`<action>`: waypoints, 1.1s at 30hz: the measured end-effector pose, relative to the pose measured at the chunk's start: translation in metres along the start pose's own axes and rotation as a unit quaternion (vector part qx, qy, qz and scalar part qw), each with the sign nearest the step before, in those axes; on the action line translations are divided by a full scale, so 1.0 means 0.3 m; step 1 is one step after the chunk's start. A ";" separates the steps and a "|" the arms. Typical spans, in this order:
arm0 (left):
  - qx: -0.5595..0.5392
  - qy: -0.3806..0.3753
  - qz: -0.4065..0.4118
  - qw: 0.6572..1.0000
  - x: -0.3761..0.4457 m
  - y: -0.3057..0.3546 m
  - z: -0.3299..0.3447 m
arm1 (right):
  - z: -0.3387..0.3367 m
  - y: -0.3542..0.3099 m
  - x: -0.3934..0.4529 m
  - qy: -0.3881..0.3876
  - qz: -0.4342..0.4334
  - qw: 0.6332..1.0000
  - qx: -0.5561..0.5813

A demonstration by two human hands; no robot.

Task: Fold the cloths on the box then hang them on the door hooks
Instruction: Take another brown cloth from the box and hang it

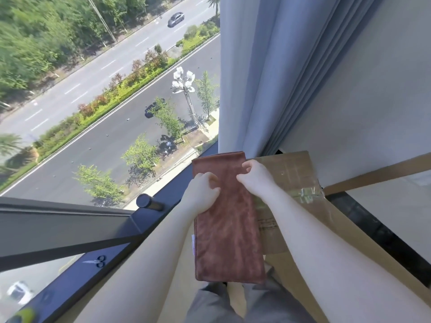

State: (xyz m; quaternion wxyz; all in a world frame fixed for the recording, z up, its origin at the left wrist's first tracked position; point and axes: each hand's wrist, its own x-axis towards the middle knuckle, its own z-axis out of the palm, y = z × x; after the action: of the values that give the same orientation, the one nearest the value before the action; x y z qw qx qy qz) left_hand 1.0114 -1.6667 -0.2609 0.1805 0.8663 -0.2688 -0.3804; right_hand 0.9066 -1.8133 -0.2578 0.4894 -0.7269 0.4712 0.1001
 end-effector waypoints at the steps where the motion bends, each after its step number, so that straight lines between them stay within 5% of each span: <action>1: 0.014 0.005 -0.003 1.000 0.018 -0.014 0.008 | 0.009 0.004 0.024 0.003 0.007 1.000 0.001; 20: -0.043 0.095 -0.035 0.994 0.136 -0.091 0.054 | 0.107 0.010 0.191 0.040 0.034 0.995 0.089; 33: -0.031 0.029 0.039 0.998 0.137 -0.067 0.007 | 0.144 -0.042 0.067 0.008 -0.035 0.991 0.129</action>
State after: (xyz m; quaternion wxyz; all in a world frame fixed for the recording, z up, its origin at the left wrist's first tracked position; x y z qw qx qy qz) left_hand 1.0398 -1.6759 -0.2958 0.2296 0.8597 -0.2854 -0.3560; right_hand 0.9410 -1.7894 -0.2838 0.5783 -0.6744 0.4588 0.0155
